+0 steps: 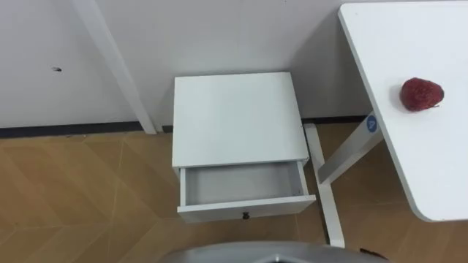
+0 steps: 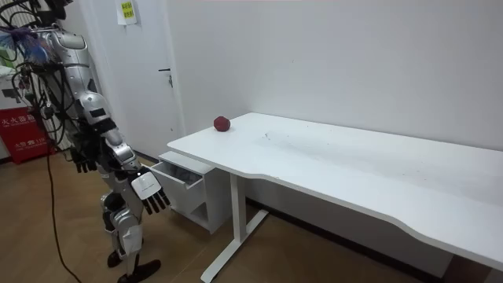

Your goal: Put apple and close drawer

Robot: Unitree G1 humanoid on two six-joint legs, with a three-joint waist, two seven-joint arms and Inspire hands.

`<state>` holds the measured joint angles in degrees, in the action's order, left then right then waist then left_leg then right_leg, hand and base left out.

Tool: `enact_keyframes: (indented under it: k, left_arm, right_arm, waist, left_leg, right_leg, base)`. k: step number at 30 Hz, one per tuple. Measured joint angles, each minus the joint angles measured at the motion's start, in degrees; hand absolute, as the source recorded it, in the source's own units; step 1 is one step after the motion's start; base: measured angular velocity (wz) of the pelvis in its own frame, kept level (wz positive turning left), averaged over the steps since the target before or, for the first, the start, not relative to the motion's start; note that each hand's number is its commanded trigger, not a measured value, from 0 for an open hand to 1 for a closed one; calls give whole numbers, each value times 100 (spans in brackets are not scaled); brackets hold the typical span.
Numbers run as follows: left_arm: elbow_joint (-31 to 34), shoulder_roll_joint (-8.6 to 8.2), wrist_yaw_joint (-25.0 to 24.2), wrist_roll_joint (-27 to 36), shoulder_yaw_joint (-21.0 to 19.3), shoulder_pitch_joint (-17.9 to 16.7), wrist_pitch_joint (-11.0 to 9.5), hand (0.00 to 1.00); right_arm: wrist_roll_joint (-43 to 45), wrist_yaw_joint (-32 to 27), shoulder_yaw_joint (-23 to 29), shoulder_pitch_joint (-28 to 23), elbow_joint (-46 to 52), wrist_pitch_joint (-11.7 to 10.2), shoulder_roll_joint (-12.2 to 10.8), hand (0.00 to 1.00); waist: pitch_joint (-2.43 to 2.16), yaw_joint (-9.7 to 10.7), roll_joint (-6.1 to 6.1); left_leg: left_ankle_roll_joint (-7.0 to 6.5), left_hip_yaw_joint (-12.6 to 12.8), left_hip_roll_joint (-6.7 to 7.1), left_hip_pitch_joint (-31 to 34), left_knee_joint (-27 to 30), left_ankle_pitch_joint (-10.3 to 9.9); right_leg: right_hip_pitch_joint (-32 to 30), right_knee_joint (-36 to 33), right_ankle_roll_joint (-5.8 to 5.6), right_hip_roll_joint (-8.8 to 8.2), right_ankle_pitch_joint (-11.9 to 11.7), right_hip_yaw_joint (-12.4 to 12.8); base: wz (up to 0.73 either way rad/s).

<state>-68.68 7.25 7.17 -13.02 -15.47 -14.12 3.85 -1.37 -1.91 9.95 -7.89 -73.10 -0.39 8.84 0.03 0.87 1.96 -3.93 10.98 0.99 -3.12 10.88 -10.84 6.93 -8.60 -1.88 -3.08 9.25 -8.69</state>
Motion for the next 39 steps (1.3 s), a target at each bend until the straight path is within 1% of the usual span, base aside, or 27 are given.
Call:
enact_keyframes:
  k: [5,6,9,10,11,13,14,16,17,18,19,20,22,23,25,26,27,29,30,31,32,33,34,35,37,38,39]
  left_arm:
    - [0,-2,3,9,1,6,-2,0]
    - [1,-2,19,12,2,17,-16,0]
    - [1,-1,119,356,-18,68,-67,0]
    - [3,4,132,407,-41,20,-105,0]
    - [3,4,133,408,-73,7,-148,0]
    - [7,14,134,419,-336,-33,-224,0]
    - [5,22,136,465,-364,-41,-240,0]
    - [-30,39,132,688,-616,-84,-314,0]
    - [-32,42,132,727,-686,-92,-321,0]
    - [-23,52,134,796,-776,-114,-345,0]
    - [-20,61,136,797,-846,-139,-372,0]
    - [-20,63,135,794,-892,-147,-374,0]
    - [-20,103,135,793,-912,-180,-376,0]
    - [-20,123,135,795,-912,-176,-377,0]
    - [5,172,131,794,-914,-167,-382,0]
    - [9,182,128,791,-916,-170,-382,0]
    - [46,187,124,788,-933,-197,-376,0]
    - [106,193,119,781,-966,-242,-376,0]
    - [144,202,119,782,-1029,-244,-374,0]
    - [163,228,119,782,-1033,-239,-372,0]
    - [168,241,119,782,-1033,-240,-370,0]
    - [185,263,119,782,-1034,-244,-368,0]
    - [233,278,119,776,-1036,-250,-366,0]
    - [257,285,118,774,-1036,-251,-366,0]
    - [468,285,122,699,-1036,-319,-358,0]
    - [510,284,126,667,-1036,-329,-358,0]
    - [587,280,127,659,-1033,-332,-359,0]
  right_arm:
    - [-91,-72,-1,6,-6,9,-5,0]
    - [-337,-134,0,11,-9,7,-15,0]
    - [-1354,-267,85,21,-50,-6,-27,0]
    - [-1877,-295,270,20,-52,-7,-31,0]
    - [-2148,-301,400,1,-51,-7,-34,0]
    - [-3140,-327,966,3,-15,-22,-42,0]
    - [-3426,-345,1081,-1,-8,-28,-41,0]
    - [-4848,-488,1841,5,30,-32,-21,0]
    - [-5232,-529,1998,2,94,-39,-16,0]
    - [-5927,-608,2231,-27,288,-78,-14,0]
    - [-6442,-696,2416,-42,399,-149,-2,0]
    - [-6629,-736,2530,-38,433,-173,6,0]
    - [-7175,-996,2862,3,712,-229,24,0]
    - [-7280,-1049,2922,8,800,-255,25,0]
    - [-7641,-1285,3030,52,1060,-385,72,0]
    - [-7732,-1361,3052,51,1148,-386,84,0]
    - [-7846,-1544,3208,66,1393,-386,94,0]
    - [-7973,-1773,3310,113,1699,-429,195,0]
    - [-7984,-1934,3385,184,1857,-513,268,0]
    - [-8024,-2144,3417,228,2167,-588,305,0]
    - [-8044,-2249,3421,243,2335,-612,329,0]
    - [-8064,-2420,3422,256,2630,-628,409,0]
    - [-8053,-2608,3428,265,2923,-659,474,0]
    - [-8033,-2689,3430,270,3100,-692,489,0]
    - [-7995,-3056,3639,308,3883,-766,495,0]
    - [-7947,-3153,3684,337,4049,-808,506,0]
    - [-7893,-3313,3694,396,4297,-908,573,0]
  waist:
    - [4,-26,8]
    - [8,-44,8]
    - [10,-25,15]
    - [12,-15,11]
    - [12,3,14]
    - [8,85,30]
    - [7,100,38]
    - [8,191,44]
    - [9,210,45]
    - [9,232,48]
    - [11,276,53]
    - [11,302,53]
    - [5,375,78]
    - [4,381,81]
    - [0,384,106]
    - [0,386,114]
    - [-6,394,136]
    - [-6,401,149]
    - [-17,410,172]
    - [-10,409,195]
    - [-10,411,198]
    - [-15,413,206]
    - [-19,413,219]
    - [-22,416,224]
    - [-32,504,266]
    - [-35,521,272]
    - [-19,521,284]
  left_leg:
    - [0,15,-1,-11,-3,0]
    - [1,33,-6,-2,-3,-2]
    - [4,32,-6,26,8,-12]
    - [4,34,-6,26,4,-12]
    - [4,34,-5,23,2,-12]
    - [6,33,-6,-22,-4,-12]
    - [6,36,-9,-35,-5,-13]
    - [14,80,-14,-92,-31,-18]
    - [15,91,-14,-105,-34,-20]
    - [14,93,-14,-110,-34,-24]
    - [14,102,-15,-112,-27,-32]
    - [14,107,-18,-115,-16,-41]
    - [15,160,-20,-142,-9,-50]
    - [15,173,-22,-144,-9,-50]
    - [15,210,-27,-145,-9,-49]
    - [15,214,-27,-145,-11,-49]
    - [16,234,-23,-144,-14,-49]
    - [15,263,-22,-139,-24,-49]
    - [15,270,-21,-119,-29,-49]
    - [16,273,-21,-109,-37,-49]
    - [16,279,-21,-108,-45,-49]
    - [17,281,-20,-101,-59,-49]
    - [18,277,-18,-83,-65,-50]
    - [19,268,-18,-56,-62,-50]
    - [21,224,-19,17,-19,-49]
    - [22,215,-21,39,-16,-49]
    - [24,200,-26,65,-16,-47]
  right_leg:
    - [1,-6,0,1,0,40]
    - [-10,-4,0,2,0,53]
    - [-10,0,0,3,0,62]
    - [-8,2,0,2,0,52]
    - [-7,2,0,2,1,52]
    - [14,3,2,8,3,61]
    - [22,-1,2,9,3,62]
    - [62,0,2,16,3,67]
    - [67,1,2,16,3,63]
    - [76,0,2,14,3,57]
    - [90,2,2,14,3,57]
    - [98,1,2,14,4,60]
    - [105,-19,10,7,29,91]
    - [101,-21,12,7,31,103]
    - [81,-26,17,7,42,131]
    - [74,-26,17,6,50,138]
    - [49,-37,10,5,77,174]
    - [33,-27,5,8,82,211]
    - [0,-30,4,7,83,212]
    - [-18,-29,3,9,83,219]
    - [-24,-27,3,11,83,227]
    - [-22,-32,3,13,83,229]
    - [-31,-32,3,13,82,210]
    - [-51,-35,3,13,82,198]
    - [-88,-49,4,8,81,86]
    - [-91,-67,4,9,81,67]
    - [-119,-110,4,15,81,60]
  base:
    - [-1]
    - [-4]
    - [0]
    - [0]
    - [0]
    - [0]
    - [0]
    - [-8]
    - [-9]
    - [-5]
    - [0]
    - [-5]
    - [-10]
    - [-11]
    - [-8]
    - [-7]
    - [-7]
    - [-7]
    - [0]
    - [-3]
    - [0]
    - [0]
    - [5]
    - [8]
    - [17]
    - [16]
    - [8]
